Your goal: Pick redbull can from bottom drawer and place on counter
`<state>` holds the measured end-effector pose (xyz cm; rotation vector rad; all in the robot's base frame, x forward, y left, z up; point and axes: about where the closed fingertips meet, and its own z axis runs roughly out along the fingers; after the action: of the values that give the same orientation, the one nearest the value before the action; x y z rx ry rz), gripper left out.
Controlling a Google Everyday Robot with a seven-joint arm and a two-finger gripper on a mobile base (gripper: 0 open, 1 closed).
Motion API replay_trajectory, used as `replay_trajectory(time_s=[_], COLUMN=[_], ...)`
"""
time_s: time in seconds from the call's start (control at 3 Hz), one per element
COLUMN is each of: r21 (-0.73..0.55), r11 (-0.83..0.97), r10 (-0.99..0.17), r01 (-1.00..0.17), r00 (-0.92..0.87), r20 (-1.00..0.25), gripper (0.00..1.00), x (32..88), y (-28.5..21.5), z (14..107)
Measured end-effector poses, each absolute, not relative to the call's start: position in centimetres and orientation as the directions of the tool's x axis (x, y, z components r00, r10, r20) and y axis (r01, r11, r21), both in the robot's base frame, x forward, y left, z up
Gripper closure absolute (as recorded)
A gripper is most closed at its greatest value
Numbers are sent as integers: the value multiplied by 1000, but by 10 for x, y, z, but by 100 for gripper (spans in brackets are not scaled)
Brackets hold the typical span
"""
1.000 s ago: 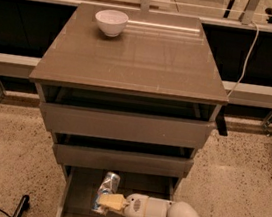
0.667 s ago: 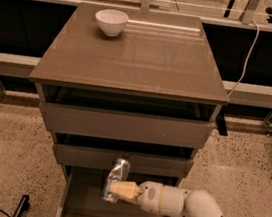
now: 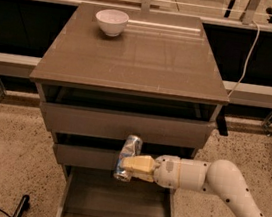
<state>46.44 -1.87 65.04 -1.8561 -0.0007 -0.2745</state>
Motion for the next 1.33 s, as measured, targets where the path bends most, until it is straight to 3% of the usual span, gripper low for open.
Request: replay_trajectory(time_s=[0.33, 1.33], r21=[-935, -927], r11=[-334, -328], r10=[-166, -99], r01=[121, 182], r00=[969, 969], r20=[185, 226], gripper=[100, 100], x=[469, 448], y=[-34, -45], z=[740, 801])
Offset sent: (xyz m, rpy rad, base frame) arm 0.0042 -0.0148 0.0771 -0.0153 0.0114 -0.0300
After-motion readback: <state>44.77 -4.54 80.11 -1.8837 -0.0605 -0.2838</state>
